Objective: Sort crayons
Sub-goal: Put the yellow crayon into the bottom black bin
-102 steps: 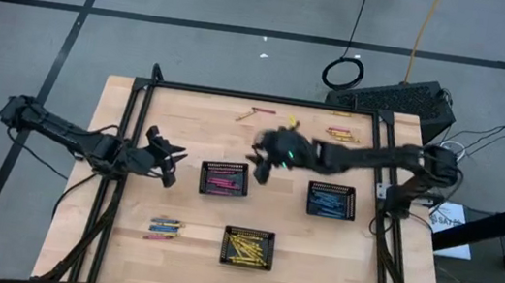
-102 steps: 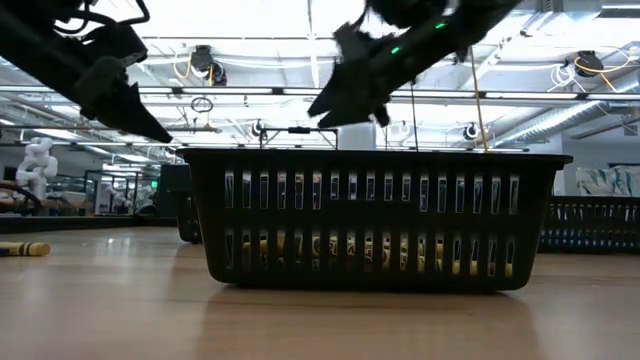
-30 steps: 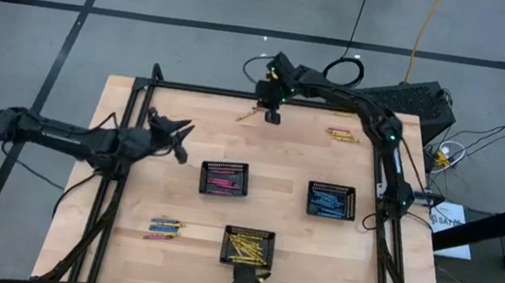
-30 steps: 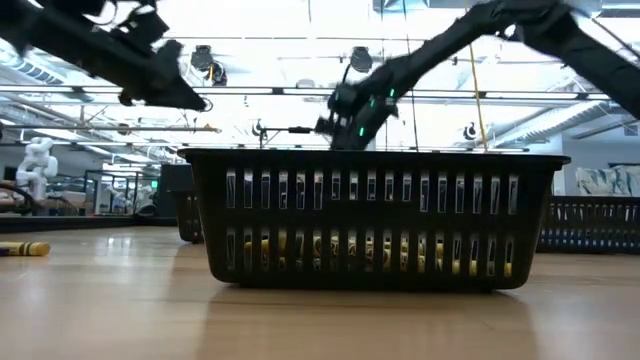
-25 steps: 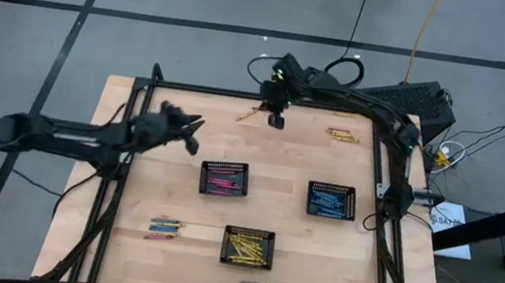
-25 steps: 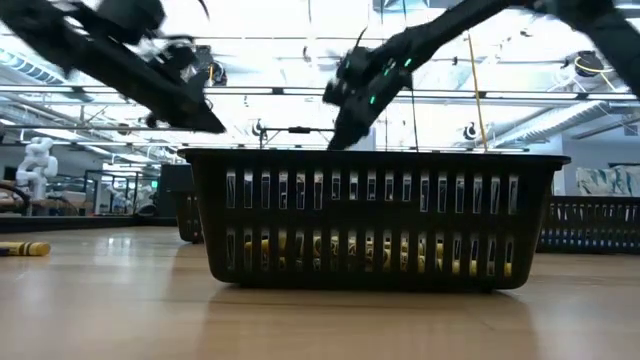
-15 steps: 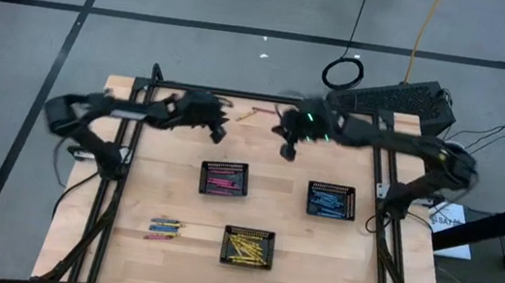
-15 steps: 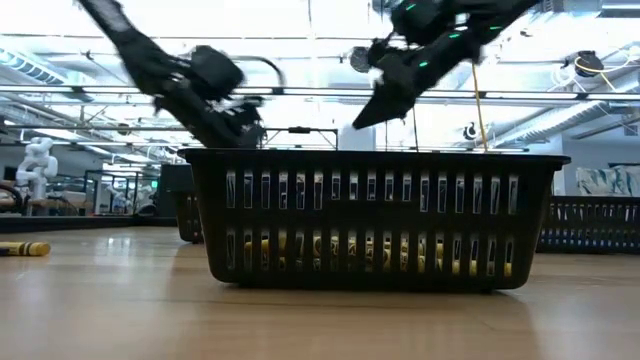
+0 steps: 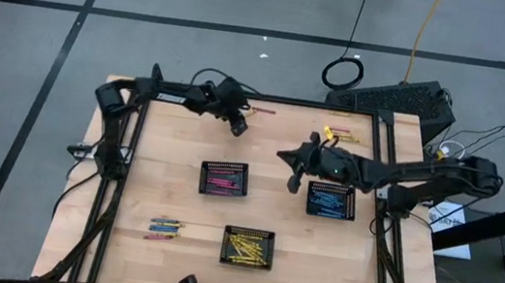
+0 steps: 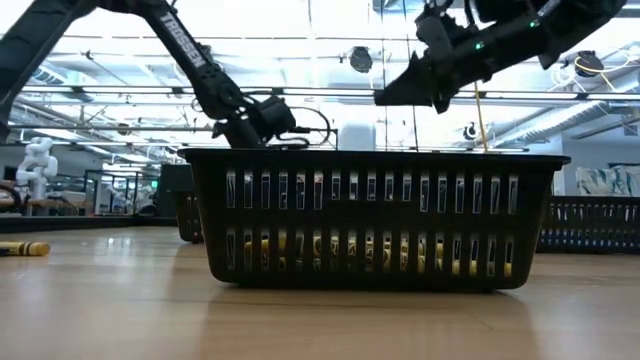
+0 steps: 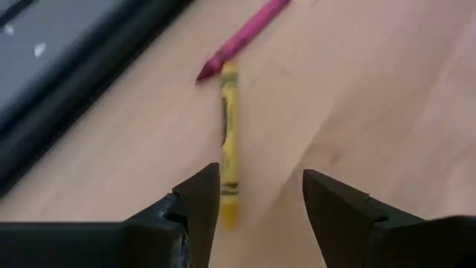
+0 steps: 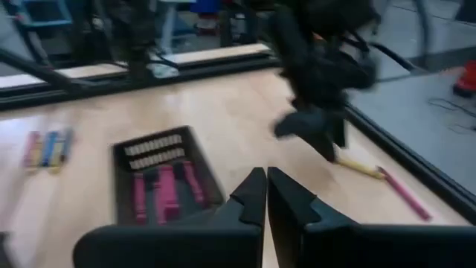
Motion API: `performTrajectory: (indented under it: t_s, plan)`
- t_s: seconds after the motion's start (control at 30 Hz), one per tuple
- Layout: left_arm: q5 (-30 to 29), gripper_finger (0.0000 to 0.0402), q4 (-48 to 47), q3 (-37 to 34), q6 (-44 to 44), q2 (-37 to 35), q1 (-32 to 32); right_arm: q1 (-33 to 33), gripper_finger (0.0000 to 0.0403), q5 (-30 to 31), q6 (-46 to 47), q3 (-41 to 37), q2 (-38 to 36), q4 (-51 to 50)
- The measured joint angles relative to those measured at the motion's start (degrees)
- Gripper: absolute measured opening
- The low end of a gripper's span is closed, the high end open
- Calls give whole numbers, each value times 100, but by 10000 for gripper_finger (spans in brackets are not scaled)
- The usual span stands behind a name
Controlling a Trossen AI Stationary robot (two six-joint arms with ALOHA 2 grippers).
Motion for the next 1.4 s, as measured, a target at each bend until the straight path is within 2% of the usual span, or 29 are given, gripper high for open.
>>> performTrajectory:
  t_s: [0.07,0.23,0.37,0.57,0.73,0.87,1.07,1.2,1.4]
  plan:
    - [-64,196,-110,98,13,179,7,145,0,-1,18,0,0,76]
    - [-712,174,-182,256,11,293,6,488,0,0,-31,0,-2,384]
    - [-747,131,-242,239,179,309,31,706,0,15,-57,0,0,537]
    - [-805,51,-448,239,390,301,51,1132,0,467,-20,0,0,816]
    - [-718,9,-960,266,785,273,64,1642,0,612,41,2,0,1176]
    - [-634,5,-1182,230,919,241,51,2052,0,625,38,2,0,1445]
    - [-781,0,-1768,174,899,-146,-126,2625,0,1561,39,4,2,1458]
    - [-1090,2,-2239,172,895,-683,-381,2861,0,1925,42,7,31,1411]
    - [-1451,2,-2472,-319,733,-1808,-1156,2929,0,1947,208,7,295,1414]
